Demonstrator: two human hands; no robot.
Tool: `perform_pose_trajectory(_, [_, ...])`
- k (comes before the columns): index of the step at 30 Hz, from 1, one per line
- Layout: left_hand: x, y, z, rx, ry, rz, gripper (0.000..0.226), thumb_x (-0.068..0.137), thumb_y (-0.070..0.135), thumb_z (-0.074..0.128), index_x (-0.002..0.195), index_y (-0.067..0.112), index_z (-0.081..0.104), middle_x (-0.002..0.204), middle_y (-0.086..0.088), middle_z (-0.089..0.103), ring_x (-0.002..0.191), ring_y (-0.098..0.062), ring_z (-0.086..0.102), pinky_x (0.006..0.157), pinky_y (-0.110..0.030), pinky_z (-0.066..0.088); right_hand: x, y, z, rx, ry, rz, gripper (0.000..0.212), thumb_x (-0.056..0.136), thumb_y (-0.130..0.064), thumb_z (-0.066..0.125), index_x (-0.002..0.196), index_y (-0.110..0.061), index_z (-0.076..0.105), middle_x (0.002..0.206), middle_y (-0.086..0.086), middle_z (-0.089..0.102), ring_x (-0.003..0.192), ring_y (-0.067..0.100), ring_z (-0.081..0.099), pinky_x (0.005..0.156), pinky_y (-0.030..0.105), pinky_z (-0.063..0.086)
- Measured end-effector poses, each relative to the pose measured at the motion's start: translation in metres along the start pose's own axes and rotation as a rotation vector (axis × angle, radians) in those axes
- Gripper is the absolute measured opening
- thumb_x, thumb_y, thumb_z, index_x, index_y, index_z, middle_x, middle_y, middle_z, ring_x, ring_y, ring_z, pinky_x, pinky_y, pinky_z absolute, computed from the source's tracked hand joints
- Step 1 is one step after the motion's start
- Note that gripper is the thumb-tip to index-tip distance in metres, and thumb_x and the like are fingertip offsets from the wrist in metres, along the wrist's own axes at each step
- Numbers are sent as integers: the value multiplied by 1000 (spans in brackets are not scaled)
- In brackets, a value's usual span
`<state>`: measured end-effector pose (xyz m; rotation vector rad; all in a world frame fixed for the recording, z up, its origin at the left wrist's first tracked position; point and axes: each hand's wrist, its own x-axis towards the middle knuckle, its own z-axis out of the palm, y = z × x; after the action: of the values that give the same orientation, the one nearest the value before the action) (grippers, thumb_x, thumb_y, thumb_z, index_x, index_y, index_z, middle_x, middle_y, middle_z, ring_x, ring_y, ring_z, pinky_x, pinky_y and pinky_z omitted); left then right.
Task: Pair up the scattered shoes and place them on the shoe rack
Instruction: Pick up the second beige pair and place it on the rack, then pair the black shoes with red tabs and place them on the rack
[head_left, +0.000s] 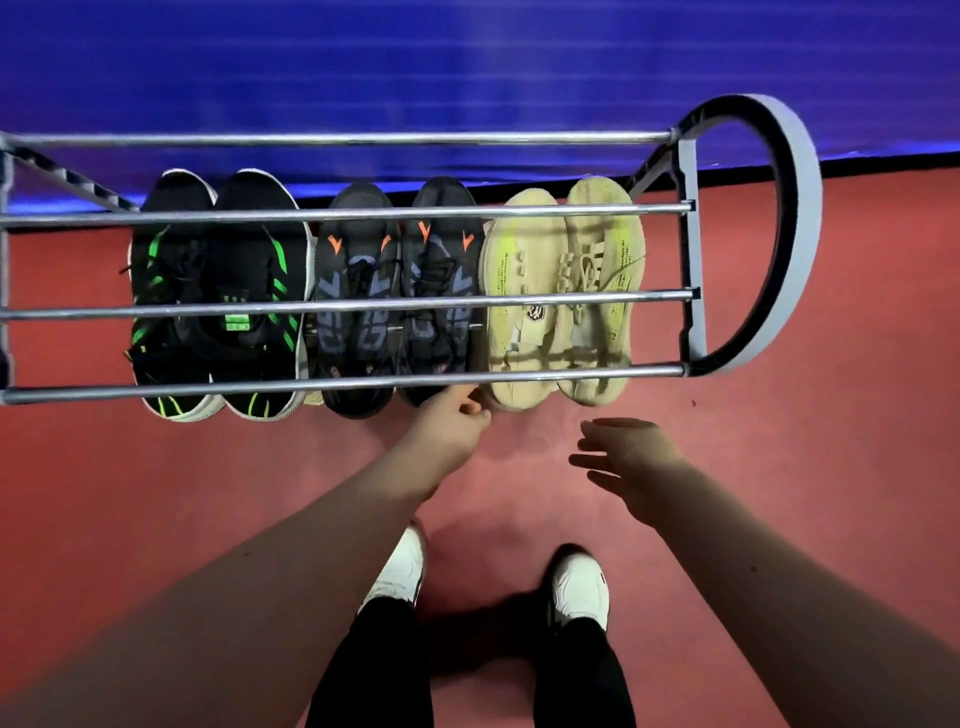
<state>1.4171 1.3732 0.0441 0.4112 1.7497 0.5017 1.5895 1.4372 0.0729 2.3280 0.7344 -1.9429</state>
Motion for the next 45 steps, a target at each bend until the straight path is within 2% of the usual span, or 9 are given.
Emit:
perform_pose_trajectory(2, [-13, -2, -4, -38, -7, 10, 36, 91, 8, 55, 127, 8, 53, 86, -3, 54, 79, -23, 54, 69, -28, 43, -8, 3, 1, -61, -31, -7, 7, 91, -13, 58, 98, -10, 59, 92, 12, 61, 75, 23, 65, 79, 35, 45])
perform_pose_trajectory(4, [-32, -6, -13, -41, 8, -2, 33, 91, 10, 56, 123, 6, 55, 90, -5, 58, 71, -24, 59, 62, -27, 43, -24, 7, 4, -100, -61, -26, 6, 92, -14, 58, 86, -13, 57, 89, 11, 61, 75, 24, 65, 77, 33, 45])
perform_pose_trajectory(15, [-229, 13, -96, -335, 179, -63, 5, 92, 11, 53, 94, 12, 58, 73, -6, 59, 53, -16, 52, 49, -21, 41, -198, -20, 16, -428, -236, -208, 9, 91, -21, 61, 95, -13, 59, 87, 9, 65, 73, 22, 64, 69, 30, 45])
perform_pose_trajectory(19, [-347, 31, -134, -404, 311, 11, 18, 92, 14, 54, 75, 19, 56, 70, -5, 59, 50, -15, 49, 49, -21, 38, -310, -40, 18, -530, -341, -362, 11, 90, -23, 62, 94, -14, 58, 84, 10, 65, 65, 20, 61, 61, 25, 41])
perform_pose_trajectory(25, [-502, 29, -171, -604, 459, 68, 12, 91, 17, 57, 79, 17, 58, 69, -5, 61, 46, -13, 48, 44, -16, 37, -456, -39, 35, -715, -495, -575, 8, 90, -21, 61, 83, -16, 60, 83, 10, 65, 60, 16, 60, 54, 23, 39])
perform_pose_trajectory(29, [-594, 19, -207, -770, 544, 142, 5, 90, 17, 57, 92, 14, 61, 62, -1, 64, 40, -9, 50, 45, -15, 39, -542, -28, 71, -769, -630, -656, 10, 91, -18, 60, 81, -18, 61, 80, 7, 65, 58, 13, 58, 51, 20, 40])
perform_pose_trajectory(32, [-648, -1, -238, -836, 618, 193, 7, 90, 18, 59, 85, 13, 60, 67, -5, 63, 42, -11, 49, 51, -21, 38, -595, -16, 108, -774, -718, -683, 12, 93, -17, 57, 82, -12, 58, 70, 5, 61, 43, 4, 54, 36, 13, 36])
perform_pose_trajectory(38, [-726, -79, -306, -925, 757, 230, 17, 89, 17, 61, 73, 13, 56, 68, -10, 61, 45, -15, 43, 50, -22, 35, -671, 32, 217, -899, -820, -767, 16, 92, -17, 58, 77, -17, 58, 73, 4, 64, 58, 14, 57, 47, 18, 37])
perform_pose_trajectory(45, [-794, -186, -404, -965, 885, 209, 19, 88, 17, 62, 71, 12, 56, 70, -11, 61, 42, -14, 43, 47, -18, 36, -745, 105, 353, -929, -856, -752, 16, 92, -22, 60, 77, -17, 56, 75, 4, 66, 51, 7, 59, 44, 15, 37])
